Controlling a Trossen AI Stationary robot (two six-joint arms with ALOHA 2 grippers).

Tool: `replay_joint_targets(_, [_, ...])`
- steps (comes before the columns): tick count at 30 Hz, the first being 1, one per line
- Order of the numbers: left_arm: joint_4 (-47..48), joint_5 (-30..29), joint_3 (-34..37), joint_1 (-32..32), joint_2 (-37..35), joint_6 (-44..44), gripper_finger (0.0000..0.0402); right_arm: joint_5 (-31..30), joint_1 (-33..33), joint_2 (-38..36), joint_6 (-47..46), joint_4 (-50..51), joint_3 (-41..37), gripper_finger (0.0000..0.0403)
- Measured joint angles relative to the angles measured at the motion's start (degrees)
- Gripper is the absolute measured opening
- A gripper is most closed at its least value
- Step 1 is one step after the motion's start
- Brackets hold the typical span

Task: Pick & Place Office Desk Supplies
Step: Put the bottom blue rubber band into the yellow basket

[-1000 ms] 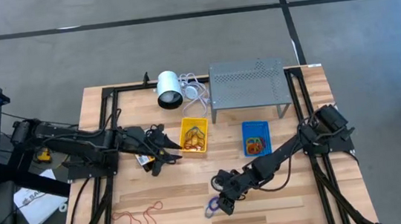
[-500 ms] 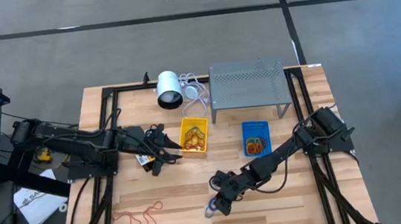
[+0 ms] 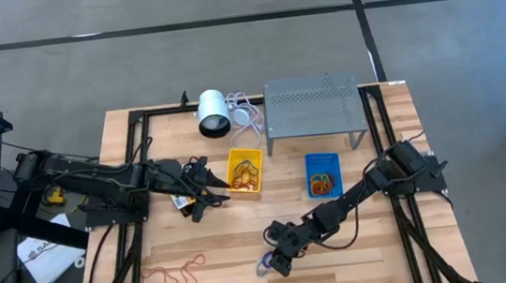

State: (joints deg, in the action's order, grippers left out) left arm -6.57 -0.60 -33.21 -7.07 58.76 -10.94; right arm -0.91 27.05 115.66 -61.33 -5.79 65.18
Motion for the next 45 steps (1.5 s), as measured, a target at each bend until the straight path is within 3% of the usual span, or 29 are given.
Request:
replay_joint_targets(7, [0.0,0.0,0.0,0.0,0.0,0.0,0.0163,-0.4,0.0,-0.2,0.3,0.6,0.0,0.0146])
replay_joint_targets(19, [0.1,0.0,0.0,0.0,0.0,0.0,0.0163,-0.4,0.3,-0.2,3.1,0.6,0.0,0.0008])
replay_joint_targets(34, [0.1,0.0,0.0,0.0,0.0,0.0,0.0163,-0.2,0.3,-1.3,4.0,0.0,0.0,0.0001])
replay_joint_targets(45, [-0.4,0.0,0.0,0.0,0.0,0.0,0.0163,-6.8,-0.2,-13.7,10.8,11.8,0.0,0.0000])
